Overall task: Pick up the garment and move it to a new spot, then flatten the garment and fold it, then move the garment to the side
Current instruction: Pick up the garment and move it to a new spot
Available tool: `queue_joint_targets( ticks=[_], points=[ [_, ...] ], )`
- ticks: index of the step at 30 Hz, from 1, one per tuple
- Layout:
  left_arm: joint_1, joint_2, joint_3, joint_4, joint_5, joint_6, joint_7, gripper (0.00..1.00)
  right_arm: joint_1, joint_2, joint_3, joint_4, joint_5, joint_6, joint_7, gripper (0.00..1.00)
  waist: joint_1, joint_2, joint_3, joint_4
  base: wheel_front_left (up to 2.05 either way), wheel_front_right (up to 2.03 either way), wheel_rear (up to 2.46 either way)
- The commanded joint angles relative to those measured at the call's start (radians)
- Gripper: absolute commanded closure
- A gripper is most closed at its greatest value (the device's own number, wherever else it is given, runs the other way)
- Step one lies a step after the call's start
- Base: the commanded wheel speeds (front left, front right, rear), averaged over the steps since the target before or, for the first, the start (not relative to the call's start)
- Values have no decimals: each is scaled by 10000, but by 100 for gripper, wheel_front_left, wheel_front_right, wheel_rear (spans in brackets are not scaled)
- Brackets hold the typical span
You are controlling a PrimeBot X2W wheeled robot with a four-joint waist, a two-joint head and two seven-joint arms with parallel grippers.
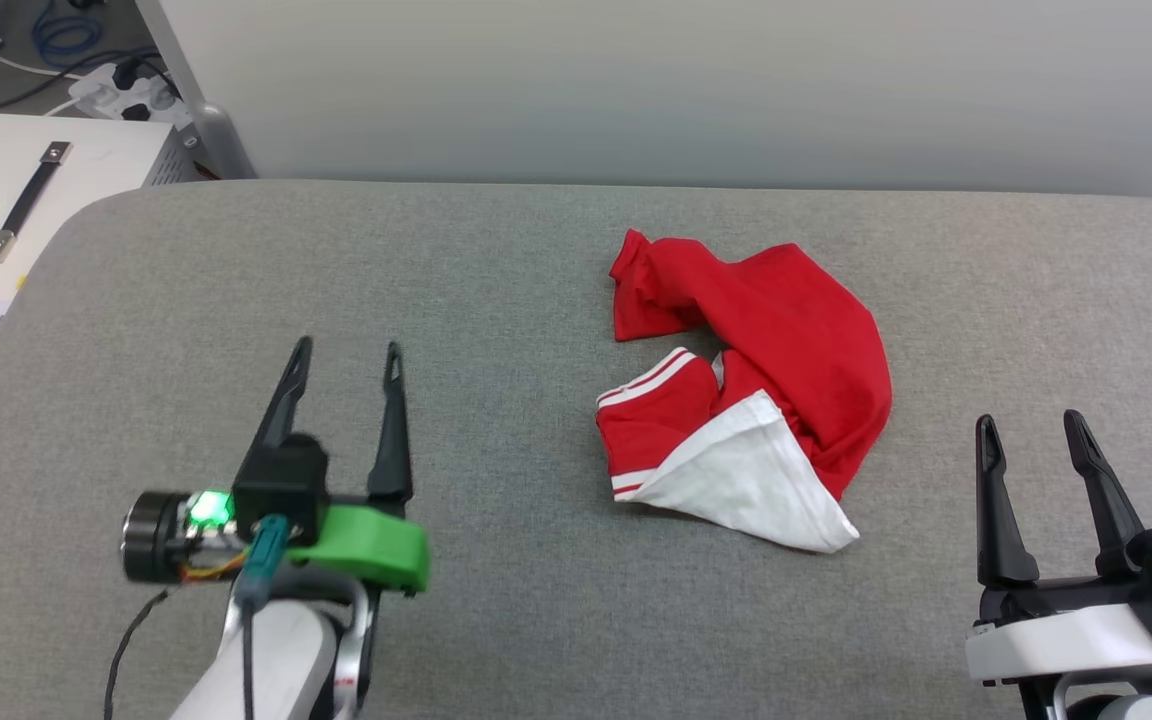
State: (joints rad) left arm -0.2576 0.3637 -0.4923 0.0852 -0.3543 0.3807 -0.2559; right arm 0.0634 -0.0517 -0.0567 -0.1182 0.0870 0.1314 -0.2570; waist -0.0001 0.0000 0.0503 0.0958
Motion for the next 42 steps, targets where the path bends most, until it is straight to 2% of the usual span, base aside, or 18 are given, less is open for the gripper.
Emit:
queue_joint_targets(
  ticks=[1,6,11,13,14,23,31,42],
  points=[
    [439,-110,306,-148,203,-165,-57,0,138,14,8,67,56,-7,-48,0,1,0,-67,55,0,0,0],
    [1793,-483,1715,-555,866,-800,-58,0,235,14,52,182,122,-7,-48,0,1,0,-211,97,0,0,0],
    [2737,-976,2544,-600,1468,-1365,-58,0,374,14,76,264,168,-7,-48,0,1,0,-323,147,0,0,0],
    [2956,-1200,2819,-593,1678,-1538,-58,0,424,14,86,301,184,-7,-48,0,1,0,-354,179,0,0,0],
    [3193,-1549,3195,-549,1933,-1811,-58,0,492,14,112,356,194,-7,-48,0,1,0,-412,216,0,0,0],
    [3507,-2227,3852,-355,2522,-2616,-58,0,676,14,225,532,228,-7,-48,0,1,0,-589,177,0,0,0],
    [3659,-2510,4241,-240,2870,-3027,-58,0,800,14,231,668,279,-7,-48,0,1,0,-652,98,0,0,0],
    [3718,-2672,4541,-146,3144,-3290,-59,0,878,14,207,737,336,-7,-48,0,1,0,-708,97,0,0,0]
  ],
)
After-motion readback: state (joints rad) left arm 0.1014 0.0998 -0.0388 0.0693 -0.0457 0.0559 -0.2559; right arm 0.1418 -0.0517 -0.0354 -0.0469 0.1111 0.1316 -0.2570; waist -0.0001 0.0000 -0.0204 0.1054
